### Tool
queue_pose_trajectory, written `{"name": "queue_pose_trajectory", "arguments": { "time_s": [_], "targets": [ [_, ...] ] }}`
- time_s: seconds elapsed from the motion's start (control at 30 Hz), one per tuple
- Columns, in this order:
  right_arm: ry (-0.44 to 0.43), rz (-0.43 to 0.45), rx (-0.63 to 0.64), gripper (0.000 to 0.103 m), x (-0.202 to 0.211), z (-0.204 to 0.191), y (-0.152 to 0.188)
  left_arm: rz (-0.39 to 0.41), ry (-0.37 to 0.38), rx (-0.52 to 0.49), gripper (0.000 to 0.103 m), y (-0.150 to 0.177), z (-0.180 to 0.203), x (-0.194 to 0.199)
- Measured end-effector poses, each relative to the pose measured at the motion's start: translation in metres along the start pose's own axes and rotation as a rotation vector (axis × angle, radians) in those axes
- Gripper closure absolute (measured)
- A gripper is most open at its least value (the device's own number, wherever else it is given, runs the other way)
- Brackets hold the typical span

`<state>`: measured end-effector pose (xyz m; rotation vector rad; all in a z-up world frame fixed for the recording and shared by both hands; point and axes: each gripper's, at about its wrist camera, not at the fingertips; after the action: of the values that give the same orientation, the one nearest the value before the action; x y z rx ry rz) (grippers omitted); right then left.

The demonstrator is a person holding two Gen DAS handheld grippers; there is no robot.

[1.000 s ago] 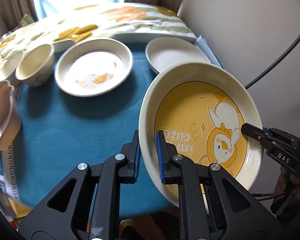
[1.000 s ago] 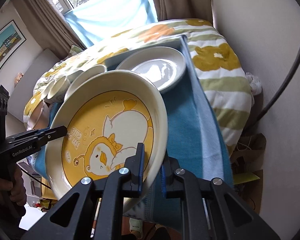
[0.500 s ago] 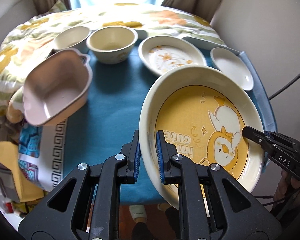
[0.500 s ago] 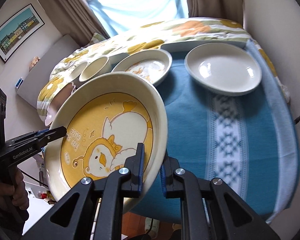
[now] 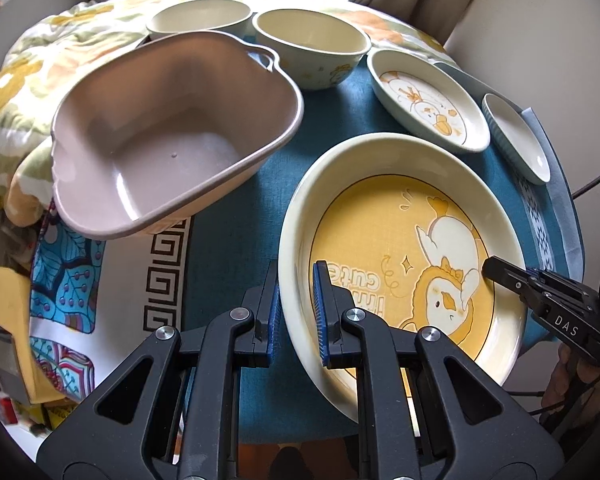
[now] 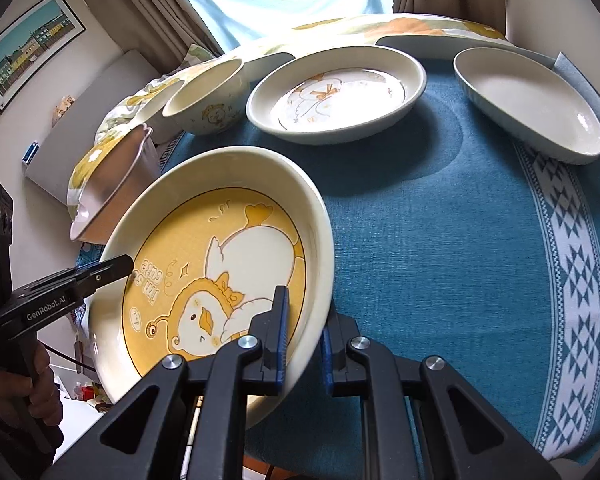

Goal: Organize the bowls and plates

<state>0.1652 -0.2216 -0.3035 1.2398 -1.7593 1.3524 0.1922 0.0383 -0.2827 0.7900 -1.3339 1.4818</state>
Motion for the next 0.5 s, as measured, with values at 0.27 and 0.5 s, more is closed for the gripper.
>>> {"name": "queue_pose_trajectory", "arguments": {
  "time_s": [0.27, 0.5],
  "targets": [
    [0.005, -0.001, -0.003, 0.09, 0.0, 0.004, 0.005, -0.008, 0.016, -0.02, 0.092, 0.0, -0.007, -0.009],
    [0.016, -0.018, -0.034, 0.09, -0.004, 0.001, -0.001, -0.017, 0.008, -0.047, 0.087, -0.002, -0.002, -0.012]
  ]
}}
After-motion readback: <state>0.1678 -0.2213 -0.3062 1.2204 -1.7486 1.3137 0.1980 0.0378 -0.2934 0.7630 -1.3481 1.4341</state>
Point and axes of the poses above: each gripper's, at about its wrist camera, not at the fingertips, and x roughly against the way its jaws point, z to its right, y to its underside, and after that the axes turned 5 degrees about -z, right-handed
